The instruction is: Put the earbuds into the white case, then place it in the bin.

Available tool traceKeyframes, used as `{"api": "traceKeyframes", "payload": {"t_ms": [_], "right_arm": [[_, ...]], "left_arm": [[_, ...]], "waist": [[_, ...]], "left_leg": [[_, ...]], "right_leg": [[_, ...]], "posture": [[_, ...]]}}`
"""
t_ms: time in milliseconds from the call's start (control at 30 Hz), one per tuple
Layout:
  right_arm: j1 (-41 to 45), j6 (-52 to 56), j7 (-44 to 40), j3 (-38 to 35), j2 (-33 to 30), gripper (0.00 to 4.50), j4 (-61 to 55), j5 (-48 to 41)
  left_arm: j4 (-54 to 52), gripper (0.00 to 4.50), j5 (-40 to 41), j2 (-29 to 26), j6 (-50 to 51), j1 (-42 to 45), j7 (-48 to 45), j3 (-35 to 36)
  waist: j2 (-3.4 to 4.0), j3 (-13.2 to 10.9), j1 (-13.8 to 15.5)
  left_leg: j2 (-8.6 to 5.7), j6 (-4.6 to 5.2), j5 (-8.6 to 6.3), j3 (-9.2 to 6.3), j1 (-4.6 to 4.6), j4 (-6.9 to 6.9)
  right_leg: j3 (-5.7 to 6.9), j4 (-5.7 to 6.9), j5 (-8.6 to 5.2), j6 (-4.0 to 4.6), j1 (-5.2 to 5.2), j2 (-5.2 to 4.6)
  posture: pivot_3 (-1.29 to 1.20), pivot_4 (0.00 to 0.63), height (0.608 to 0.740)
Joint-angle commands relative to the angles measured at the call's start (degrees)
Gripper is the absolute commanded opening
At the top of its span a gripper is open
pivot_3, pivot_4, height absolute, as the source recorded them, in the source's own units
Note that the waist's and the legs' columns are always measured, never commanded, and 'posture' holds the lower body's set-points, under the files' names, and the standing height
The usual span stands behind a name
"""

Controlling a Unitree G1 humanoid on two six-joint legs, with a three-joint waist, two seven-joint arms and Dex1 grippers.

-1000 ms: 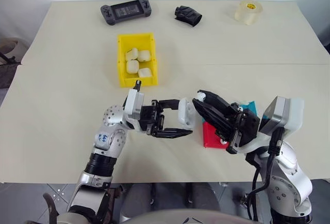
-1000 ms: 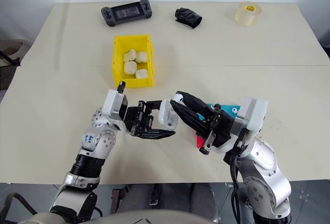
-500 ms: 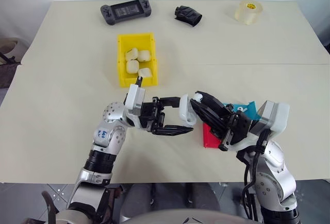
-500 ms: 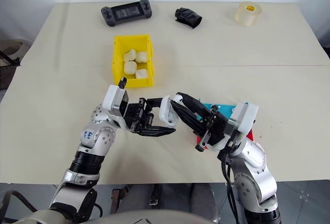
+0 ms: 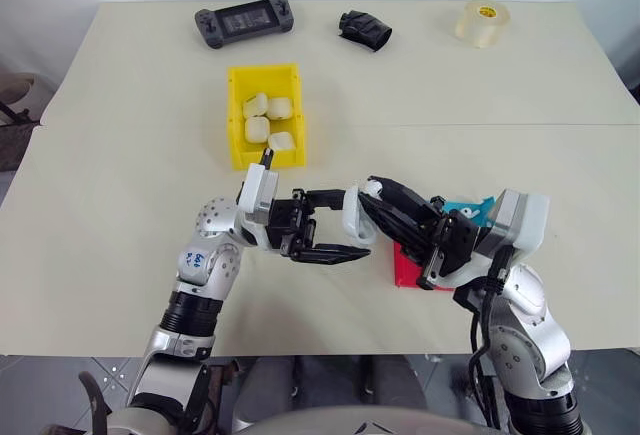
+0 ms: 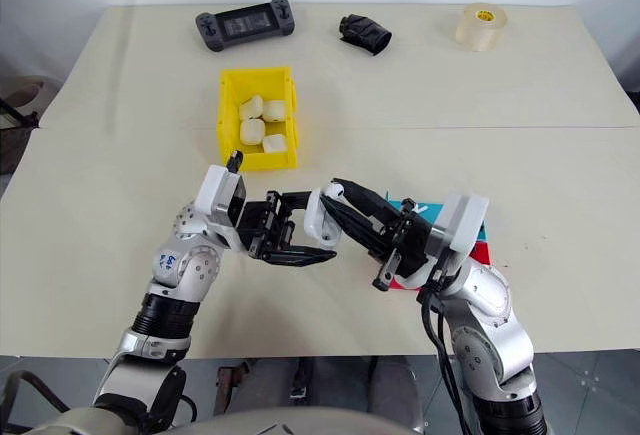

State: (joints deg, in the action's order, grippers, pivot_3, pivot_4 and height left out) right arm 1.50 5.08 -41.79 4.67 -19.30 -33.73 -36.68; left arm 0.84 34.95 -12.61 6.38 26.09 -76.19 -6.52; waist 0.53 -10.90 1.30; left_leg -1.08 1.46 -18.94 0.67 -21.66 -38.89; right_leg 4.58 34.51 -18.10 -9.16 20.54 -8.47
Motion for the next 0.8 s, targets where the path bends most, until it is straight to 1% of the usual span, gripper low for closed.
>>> {"api": "traceKeyframes", "payload": {"t_ms": [33,300,467,633,767,800], "right_arm": [[-1.48,3.55,-1.36,1.65,-2.54,0.52,0.62,0.30],[-2.29,9.39,-1.67,-1.09,-8.30,0.52,-1.46,-6.11],[-2.53,10.69,-1.76,-1.60,-9.99,0.52,-1.89,-7.18],[-1.60,10.23,-1.62,-1.18,-10.55,0.52,-0.99,-5.70],[-1.01,12.13,-2.15,-1.43,-11.26,0.52,-1.24,-8.39],[-0.76,11.83,-1.97,-1.69,-11.11,0.87,-1.25,-8.37]], "left_arm": [[-3.60,2.77,1.45,1.53,-1.13,0.82,0.66,0.11],[-3.46,2.77,0.74,2.32,-1.73,0.59,1.81,0.83],[-3.80,2.77,0.70,2.84,-1.69,0.25,2.24,0.84],[-3.31,2.77,0.46,3.18,-2.37,0.56,2.00,0.85],[-3.02,2.77,0.35,3.23,-2.92,0.66,1.76,0.80],[-2.99,2.77,0.36,3.26,-3.07,0.65,1.74,0.77]], "waist": [[0.00,0.00,0.01],[-0.01,0.00,0.05],[-0.01,0.00,0.05],[-0.01,-0.01,0.06],[-0.01,-0.01,0.07],[-0.01,-0.01,0.09]], "left_leg": [[0.00,0.00,0.00,0.00,0.00,0.01],[0.08,0.00,0.00,0.01,-0.02,0.01],[0.10,0.00,0.00,0.01,-0.03,0.01],[0.10,0.01,0.00,0.01,-0.04,0.01],[0.10,0.01,0.00,0.00,-0.05,0.01],[0.10,0.01,0.00,0.00,-0.05,0.01]], "right_leg": [[0.00,0.00,0.00,0.00,0.00,0.00],[0.01,-0.06,0.00,0.00,0.00,-0.02],[0.02,-0.08,0.00,0.00,-0.01,-0.01],[0.02,-0.09,0.00,0.00,0.00,-0.01],[0.02,-0.11,0.00,0.00,-0.01,-0.01],[0.03,-0.11,0.00,0.00,-0.01,-0.01]], "posture": [[0.00,0.150,0.740],[0.00,0.150,0.740],[0.00,0.150,0.740],[0.00,0.150,0.740],[0.00,0.150,0.740],[0.00,0.150,0.740]]}}
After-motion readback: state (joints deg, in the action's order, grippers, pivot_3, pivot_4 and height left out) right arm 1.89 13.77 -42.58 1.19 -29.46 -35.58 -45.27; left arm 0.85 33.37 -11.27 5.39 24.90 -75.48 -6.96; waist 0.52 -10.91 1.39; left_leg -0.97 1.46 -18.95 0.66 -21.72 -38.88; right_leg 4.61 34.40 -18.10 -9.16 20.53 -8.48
